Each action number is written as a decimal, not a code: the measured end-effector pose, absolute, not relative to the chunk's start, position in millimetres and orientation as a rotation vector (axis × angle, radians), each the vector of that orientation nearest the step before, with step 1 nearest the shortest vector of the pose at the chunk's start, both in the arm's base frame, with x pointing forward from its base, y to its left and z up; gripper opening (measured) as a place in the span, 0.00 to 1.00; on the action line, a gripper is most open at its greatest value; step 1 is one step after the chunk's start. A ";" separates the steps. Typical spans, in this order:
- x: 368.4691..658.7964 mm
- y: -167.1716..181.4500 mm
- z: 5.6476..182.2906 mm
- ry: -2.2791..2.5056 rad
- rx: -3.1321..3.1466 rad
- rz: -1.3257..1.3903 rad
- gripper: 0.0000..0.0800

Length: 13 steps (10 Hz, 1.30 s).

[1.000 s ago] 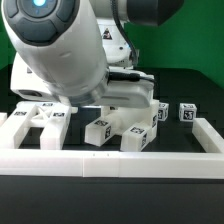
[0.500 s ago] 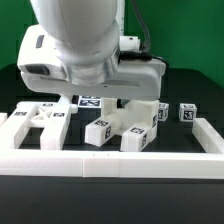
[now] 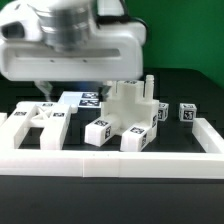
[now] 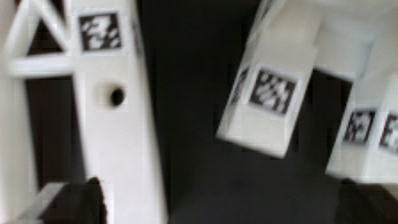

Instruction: Assemble chair

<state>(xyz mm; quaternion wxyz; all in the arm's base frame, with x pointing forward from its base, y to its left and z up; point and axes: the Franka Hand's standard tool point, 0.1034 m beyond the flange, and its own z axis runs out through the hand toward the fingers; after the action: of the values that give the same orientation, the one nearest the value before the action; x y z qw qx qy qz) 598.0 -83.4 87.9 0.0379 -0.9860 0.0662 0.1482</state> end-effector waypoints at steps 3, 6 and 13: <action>603.3 -85.8 89.8 0.209 -3.096 0.139 0.81; 592.5 -108.2 70.9 -0.057 -3.108 0.049 0.81; 589.2 -107.0 37.0 -0.028 -3.099 0.030 0.81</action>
Offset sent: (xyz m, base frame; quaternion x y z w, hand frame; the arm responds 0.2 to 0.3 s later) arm 0.0000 0.0000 0.0000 0.0000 0.1296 0.0000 0.9916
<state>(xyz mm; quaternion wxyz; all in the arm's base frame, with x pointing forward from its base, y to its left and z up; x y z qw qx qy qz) 589.2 -107.0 37.0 0.0212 -0.9997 -0.0089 0.0098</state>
